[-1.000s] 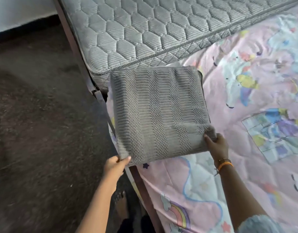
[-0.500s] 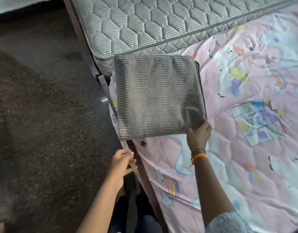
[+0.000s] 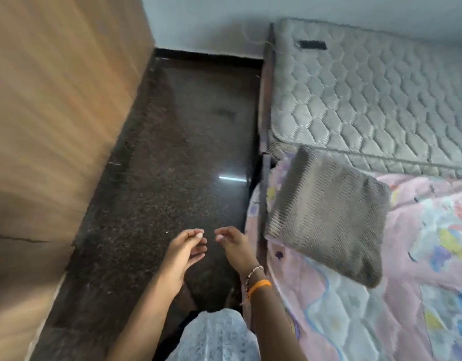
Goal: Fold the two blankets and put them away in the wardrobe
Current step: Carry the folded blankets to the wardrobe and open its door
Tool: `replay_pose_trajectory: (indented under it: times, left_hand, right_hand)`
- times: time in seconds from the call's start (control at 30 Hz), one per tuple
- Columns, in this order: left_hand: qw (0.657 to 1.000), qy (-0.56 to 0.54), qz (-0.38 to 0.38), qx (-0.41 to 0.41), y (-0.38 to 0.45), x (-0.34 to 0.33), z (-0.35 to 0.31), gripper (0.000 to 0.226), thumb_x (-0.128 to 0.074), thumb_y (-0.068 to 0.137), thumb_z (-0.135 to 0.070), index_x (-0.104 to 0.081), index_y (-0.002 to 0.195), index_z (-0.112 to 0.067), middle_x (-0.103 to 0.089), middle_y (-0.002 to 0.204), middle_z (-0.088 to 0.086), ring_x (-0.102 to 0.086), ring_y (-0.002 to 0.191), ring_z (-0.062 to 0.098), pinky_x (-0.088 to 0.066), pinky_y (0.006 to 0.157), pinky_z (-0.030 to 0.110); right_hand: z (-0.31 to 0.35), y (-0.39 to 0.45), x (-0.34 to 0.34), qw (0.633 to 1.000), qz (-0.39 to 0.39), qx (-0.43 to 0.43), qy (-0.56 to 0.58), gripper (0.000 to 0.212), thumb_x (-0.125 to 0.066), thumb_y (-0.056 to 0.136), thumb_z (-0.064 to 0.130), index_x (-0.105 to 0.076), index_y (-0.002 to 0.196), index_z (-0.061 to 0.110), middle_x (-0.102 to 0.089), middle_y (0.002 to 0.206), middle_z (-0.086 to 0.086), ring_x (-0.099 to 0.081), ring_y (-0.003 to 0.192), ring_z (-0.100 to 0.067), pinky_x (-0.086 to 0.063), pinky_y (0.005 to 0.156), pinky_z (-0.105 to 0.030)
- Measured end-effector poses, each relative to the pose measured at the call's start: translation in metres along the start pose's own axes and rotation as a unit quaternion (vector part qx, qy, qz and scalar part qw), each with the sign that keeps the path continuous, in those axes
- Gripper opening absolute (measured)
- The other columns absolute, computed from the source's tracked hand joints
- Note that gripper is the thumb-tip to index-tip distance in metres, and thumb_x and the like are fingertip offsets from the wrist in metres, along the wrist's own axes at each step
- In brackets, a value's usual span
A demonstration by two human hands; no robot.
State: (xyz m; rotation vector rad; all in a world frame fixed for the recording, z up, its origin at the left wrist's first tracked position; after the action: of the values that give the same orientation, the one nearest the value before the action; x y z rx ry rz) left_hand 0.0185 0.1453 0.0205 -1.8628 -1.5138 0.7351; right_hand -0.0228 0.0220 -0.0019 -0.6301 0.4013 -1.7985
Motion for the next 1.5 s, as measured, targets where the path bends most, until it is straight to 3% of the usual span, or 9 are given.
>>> replay_pose_trajectory:
  times: [0.23,0.43,0.7,0.9,1.03,1.2,1.27,1.4,1.5]
  left_hand:
    - [0.976,-0.178,-0.116,-0.056,-0.035,0.130,-0.038,0.022,-0.041,0.096,-0.006,-0.056,0.083,-0.015,-0.054,0.076,0.004,-0.052,0.070,0.016,-0.044,0.073,0.026]
    - [0.937,-0.263,-0.208,-0.098,-0.067,0.242,-0.054,0.023,-0.042,0.096,-0.006,-0.057,0.082,-0.015,-0.055,0.075,0.003,-0.051,0.068,0.014,-0.042,0.069,0.024]
    - [0.880,-0.312,-0.301,-0.195,-0.107,0.367,-0.075,0.020,-0.046,0.095,-0.007,-0.059,0.082,-0.015,-0.058,0.074,0.000,-0.053,0.064,0.010,-0.045,0.061,0.020]
    - [0.826,-0.346,-0.354,-0.269,-0.134,0.434,-0.105,0.019,-0.044,0.093,-0.001,-0.056,0.084,-0.012,-0.056,0.075,0.003,-0.052,0.063,0.005,-0.045,0.053,0.007]
    - [0.783,-0.315,-0.394,-0.365,-0.147,0.480,-0.167,0.028,-0.048,0.091,-0.001,-0.048,0.118,-0.011,-0.053,0.114,0.005,-0.050,0.100,0.009,-0.039,0.066,-0.004]
    - [0.736,-0.207,-0.495,-0.412,-0.156,0.544,-0.245,0.055,-0.050,0.093,-0.013,-0.026,0.141,-0.020,-0.033,0.133,-0.010,-0.031,0.120,0.001,-0.026,0.100,0.021]
    - [0.727,-0.178,-0.533,-0.394,-0.152,0.564,-0.263,0.050,-0.050,0.093,-0.012,-0.031,0.139,-0.017,-0.041,0.126,-0.009,-0.038,0.114,0.002,-0.032,0.097,0.025]
    - [0.727,-0.119,-0.569,-0.366,-0.136,0.584,-0.271,0.013,-0.054,0.088,-0.009,-0.051,0.099,-0.015,-0.049,0.079,-0.007,-0.050,0.069,0.003,-0.042,0.073,0.026]
    - [0.706,-0.082,-0.597,-0.372,-0.126,0.585,-0.264,0.019,-0.050,0.087,-0.002,-0.045,0.086,-0.020,-0.038,0.071,-0.007,-0.045,0.060,-0.004,-0.040,0.059,0.008]
  right_hand:
    - [0.109,0.004,-0.124,0.974,0.188,0.090,-0.091,0.020,-0.051,0.090,0.012,-0.058,0.082,0.029,-0.060,0.077,0.011,-0.053,0.073,-0.003,-0.040,0.071,-0.020]
    - [0.180,-0.018,-0.241,0.934,0.297,0.149,-0.131,0.019,-0.049,0.091,0.009,-0.058,0.083,0.025,-0.061,0.076,0.008,-0.053,0.065,-0.003,-0.040,0.058,-0.007]
    - [0.233,-0.045,-0.374,0.926,0.289,0.233,-0.071,0.010,-0.057,0.085,0.002,-0.067,0.085,-0.001,-0.062,0.075,-0.001,-0.053,0.074,-0.014,-0.040,0.067,-0.023]
    - [0.280,-0.077,-0.458,0.886,0.377,0.266,-0.043,0.025,-0.048,0.086,-0.007,-0.062,0.075,0.010,-0.059,0.072,-0.003,-0.051,0.066,-0.012,-0.043,0.055,-0.008]
    - [0.310,-0.081,-0.507,0.868,0.411,0.275,-0.038,0.025,-0.046,0.087,-0.005,-0.061,0.076,0.012,-0.056,0.073,-0.004,-0.049,0.066,-0.011,-0.041,0.056,-0.007]
    - [0.347,-0.075,-0.564,0.841,0.437,0.315,-0.055,0.031,-0.042,0.089,-0.002,-0.064,0.079,0.017,-0.059,0.075,-0.001,-0.051,0.072,-0.013,-0.042,0.072,-0.025]
    - [0.361,-0.070,-0.579,0.836,0.440,0.322,-0.057,0.029,-0.039,0.090,-0.004,-0.065,0.092,0.009,-0.061,0.082,-0.002,-0.052,0.076,-0.014,-0.043,0.074,-0.024]
    - [0.383,-0.050,-0.606,0.833,0.436,0.336,-0.064,0.036,-0.039,0.088,-0.007,-0.053,0.120,0.003,-0.059,0.114,-0.007,-0.055,0.088,-0.006,-0.041,0.072,-0.006]
    - [0.386,-0.039,-0.624,0.823,0.461,0.325,-0.064,0.047,-0.049,0.086,-0.006,-0.042,0.131,0.006,-0.050,0.135,-0.009,-0.049,0.122,-0.017,-0.042,0.102,-0.025]
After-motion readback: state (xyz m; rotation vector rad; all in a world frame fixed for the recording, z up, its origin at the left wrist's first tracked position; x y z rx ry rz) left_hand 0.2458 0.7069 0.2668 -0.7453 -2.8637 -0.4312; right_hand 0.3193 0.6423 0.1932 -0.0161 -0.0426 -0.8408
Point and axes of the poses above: each hand's wrist, its own y-axis towards the middle knuckle, its own x-axis out of the back of the hand, z = x × y, the point moved 5 cm from there along y, towards the middle knuckle
